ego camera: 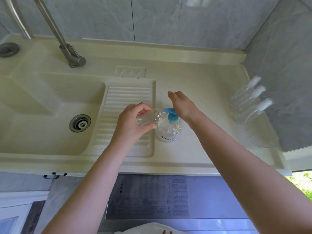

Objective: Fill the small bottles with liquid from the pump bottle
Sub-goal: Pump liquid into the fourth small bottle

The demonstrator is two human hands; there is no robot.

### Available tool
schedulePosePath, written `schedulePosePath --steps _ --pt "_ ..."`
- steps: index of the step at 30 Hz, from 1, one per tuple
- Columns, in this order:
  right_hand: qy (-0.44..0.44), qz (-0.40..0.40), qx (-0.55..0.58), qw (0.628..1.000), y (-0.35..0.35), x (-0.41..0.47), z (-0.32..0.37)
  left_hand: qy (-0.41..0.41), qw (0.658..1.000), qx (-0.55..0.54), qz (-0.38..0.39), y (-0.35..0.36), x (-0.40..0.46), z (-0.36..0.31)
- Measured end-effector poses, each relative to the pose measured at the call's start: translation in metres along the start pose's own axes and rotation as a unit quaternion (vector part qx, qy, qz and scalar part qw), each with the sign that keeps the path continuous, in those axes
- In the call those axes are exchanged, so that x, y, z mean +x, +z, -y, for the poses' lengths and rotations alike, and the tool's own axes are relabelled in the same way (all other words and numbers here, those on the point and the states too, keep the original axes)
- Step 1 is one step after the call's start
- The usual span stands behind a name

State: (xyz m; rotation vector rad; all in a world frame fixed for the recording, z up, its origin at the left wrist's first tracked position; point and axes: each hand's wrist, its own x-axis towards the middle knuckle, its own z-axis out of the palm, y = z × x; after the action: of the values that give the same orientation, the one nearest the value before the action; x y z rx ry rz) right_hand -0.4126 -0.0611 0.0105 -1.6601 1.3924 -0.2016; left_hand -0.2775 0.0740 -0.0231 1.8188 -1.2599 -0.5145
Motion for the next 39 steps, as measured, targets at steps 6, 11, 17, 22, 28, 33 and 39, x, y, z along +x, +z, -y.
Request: schedulePosePath --steps 6,11,17,22,28,33,39 --pt "-0.050 -0.066 -0.150 0.985 0.012 0.001 -0.011 -0.003 1.000 0.007 0.003 0.001 0.000 -0.001" --pt "-0.063 -0.110 -0.172 0.977 0.011 -0.004 -0.010 -0.007 1.000 0.013 0.005 0.001 -0.001 -0.003" --pt "-0.019 -0.031 -0.040 0.999 0.003 -0.003 -0.001 -0.001 1.000 0.004 0.002 -0.001 -0.001 -0.001" --pt "-0.041 -0.102 -0.116 0.987 0.011 -0.004 -0.005 -0.002 1.000 0.005 0.003 0.001 0.000 0.000" --pt "-0.021 -0.096 -0.081 0.992 0.014 -0.007 -0.008 -0.008 1.000 0.007 0.007 0.001 -0.002 -0.001" --pt "-0.023 -0.052 -0.031 0.998 0.005 -0.006 0.001 -0.011 1.000 0.000 0.005 -0.001 -0.003 -0.002" --pt "-0.036 -0.089 -0.126 0.987 0.011 -0.007 -0.006 -0.011 1.000 -0.005 0.009 0.001 -0.003 -0.003"
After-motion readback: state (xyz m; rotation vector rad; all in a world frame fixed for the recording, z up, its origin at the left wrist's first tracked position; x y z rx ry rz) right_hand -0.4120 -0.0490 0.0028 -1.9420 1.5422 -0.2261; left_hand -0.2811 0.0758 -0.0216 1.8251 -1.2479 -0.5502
